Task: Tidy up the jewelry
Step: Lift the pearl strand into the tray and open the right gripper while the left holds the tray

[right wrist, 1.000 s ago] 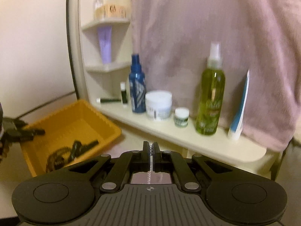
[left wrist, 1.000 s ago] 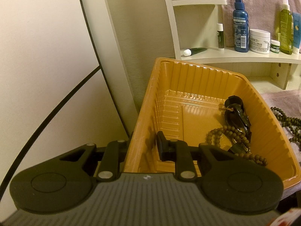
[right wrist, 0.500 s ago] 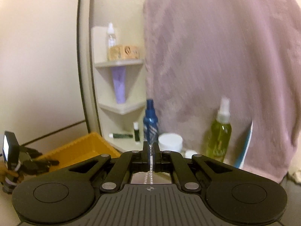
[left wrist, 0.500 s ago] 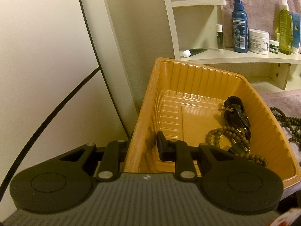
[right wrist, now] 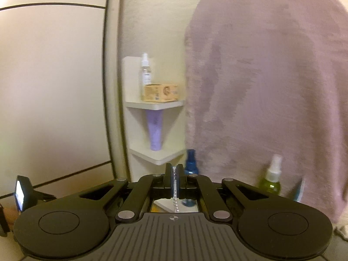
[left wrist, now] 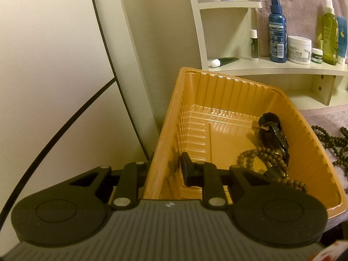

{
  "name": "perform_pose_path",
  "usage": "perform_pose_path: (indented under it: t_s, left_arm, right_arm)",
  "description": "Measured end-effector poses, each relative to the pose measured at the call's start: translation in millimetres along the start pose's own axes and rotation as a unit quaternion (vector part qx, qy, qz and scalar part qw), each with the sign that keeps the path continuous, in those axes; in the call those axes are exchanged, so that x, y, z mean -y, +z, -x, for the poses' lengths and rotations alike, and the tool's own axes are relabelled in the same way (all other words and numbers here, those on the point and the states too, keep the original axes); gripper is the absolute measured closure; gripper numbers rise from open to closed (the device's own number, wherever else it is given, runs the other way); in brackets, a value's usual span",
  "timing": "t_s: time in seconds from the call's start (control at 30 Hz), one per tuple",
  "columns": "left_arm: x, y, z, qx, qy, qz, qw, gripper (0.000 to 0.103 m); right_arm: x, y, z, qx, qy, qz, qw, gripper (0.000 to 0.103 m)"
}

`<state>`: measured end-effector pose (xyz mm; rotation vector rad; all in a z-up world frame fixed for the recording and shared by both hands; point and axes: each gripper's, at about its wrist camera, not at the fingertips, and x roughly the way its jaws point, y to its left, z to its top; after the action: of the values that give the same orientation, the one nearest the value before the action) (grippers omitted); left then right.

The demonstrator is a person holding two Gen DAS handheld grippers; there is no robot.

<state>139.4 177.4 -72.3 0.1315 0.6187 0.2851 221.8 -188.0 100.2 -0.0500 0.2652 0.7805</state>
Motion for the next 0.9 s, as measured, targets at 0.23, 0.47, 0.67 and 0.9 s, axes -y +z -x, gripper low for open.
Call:
perform_pose_path:
  t_s: [0.23,0.47,0.67,0.9]
  left_arm:
    - [-0.3,0.9,0.5,0.000,0.000,-0.001,1.0000,0.082]
    - [-0.2,0.5,0.7,0.000,0.000,0.000,1.0000,0.082]
    - [-0.1,0.3,0.9,0.000,0.000,0.000,1.0000,0.082]
    - [0.1,0.1,0.8,0.000,0.000,0.001,1.0000,0.083]
  right_arm:
    - [-34.3,12.0,-22.3,0.011,0.055,0.000,0.998,0.101]
    - [-64.6,15.6,-53.5,0.007,0.113,-0.006,0.994,0.101]
    - [-82.0,-21.2,-109.3,-0.073,0.132,-0.023,0.988,0.101]
    - [-93.2,-74.7,-145.2,-0.155,0.121,-0.027,0.980,0.101]
